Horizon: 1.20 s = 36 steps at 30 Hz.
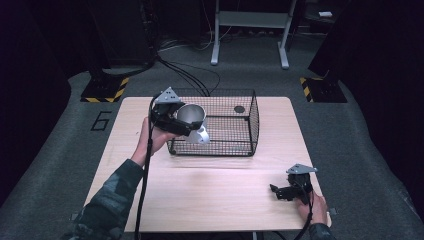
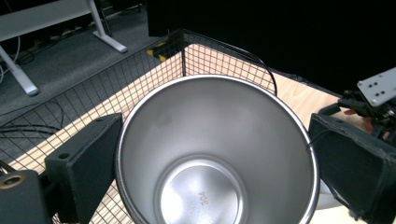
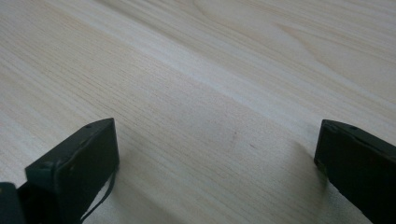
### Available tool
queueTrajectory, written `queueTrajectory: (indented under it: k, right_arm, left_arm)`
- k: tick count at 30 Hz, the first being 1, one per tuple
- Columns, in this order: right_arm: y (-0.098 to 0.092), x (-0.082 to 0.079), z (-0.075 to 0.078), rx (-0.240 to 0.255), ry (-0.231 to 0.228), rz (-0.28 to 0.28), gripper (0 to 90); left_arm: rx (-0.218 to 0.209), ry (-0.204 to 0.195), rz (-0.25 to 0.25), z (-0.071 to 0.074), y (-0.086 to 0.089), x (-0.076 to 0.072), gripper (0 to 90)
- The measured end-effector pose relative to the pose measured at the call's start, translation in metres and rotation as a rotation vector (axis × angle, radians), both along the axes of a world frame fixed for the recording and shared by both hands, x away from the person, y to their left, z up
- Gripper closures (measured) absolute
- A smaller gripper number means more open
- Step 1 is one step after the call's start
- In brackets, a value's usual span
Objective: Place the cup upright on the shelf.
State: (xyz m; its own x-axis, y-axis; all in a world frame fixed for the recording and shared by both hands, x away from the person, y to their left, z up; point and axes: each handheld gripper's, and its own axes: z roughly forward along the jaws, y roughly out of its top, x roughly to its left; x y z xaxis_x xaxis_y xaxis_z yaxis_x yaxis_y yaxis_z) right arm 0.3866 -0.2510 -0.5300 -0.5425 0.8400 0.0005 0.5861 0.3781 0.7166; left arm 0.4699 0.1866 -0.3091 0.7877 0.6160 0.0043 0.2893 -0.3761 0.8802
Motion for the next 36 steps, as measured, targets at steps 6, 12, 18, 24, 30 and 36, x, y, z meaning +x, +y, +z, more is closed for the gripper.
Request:
queueTrajectory:
  k: [6,12,18,24,30,36]
  right_arm:
    - [0.0,0.0,0.0,0.003,0.006,-0.002,0.0]
    - [0.001,0.0,0.0,0.014,0.005,-0.001,0.0]
    - [0.001,0.0,0.0,0.012,0.007,-0.004,0.0]
    - [0.001,0.0,0.0,0.016,0.006,-0.004,0.0]
    - [0.001,0.0,0.0,0.013,0.008,-0.005,0.0]
    - [0.001,0.0,0.0,0.014,0.004,-0.001,0.0]
  left_arm:
    - [0.004,-0.002,0.012,0.002,-0.005,0.01,6.3]
    - [0.008,0.0,0.034,0.003,-0.008,0.023,6.2]
    - [0.025,0.009,0.06,0.0,-0.009,0.037,6.3]
    - [0.028,0.024,0.083,-0.005,-0.013,0.049,6.3]
    - [0.038,0.028,0.104,-0.008,-0.019,0.06,6.3]
    - [0.047,0.039,0.121,-0.015,-0.027,0.073,6.3]
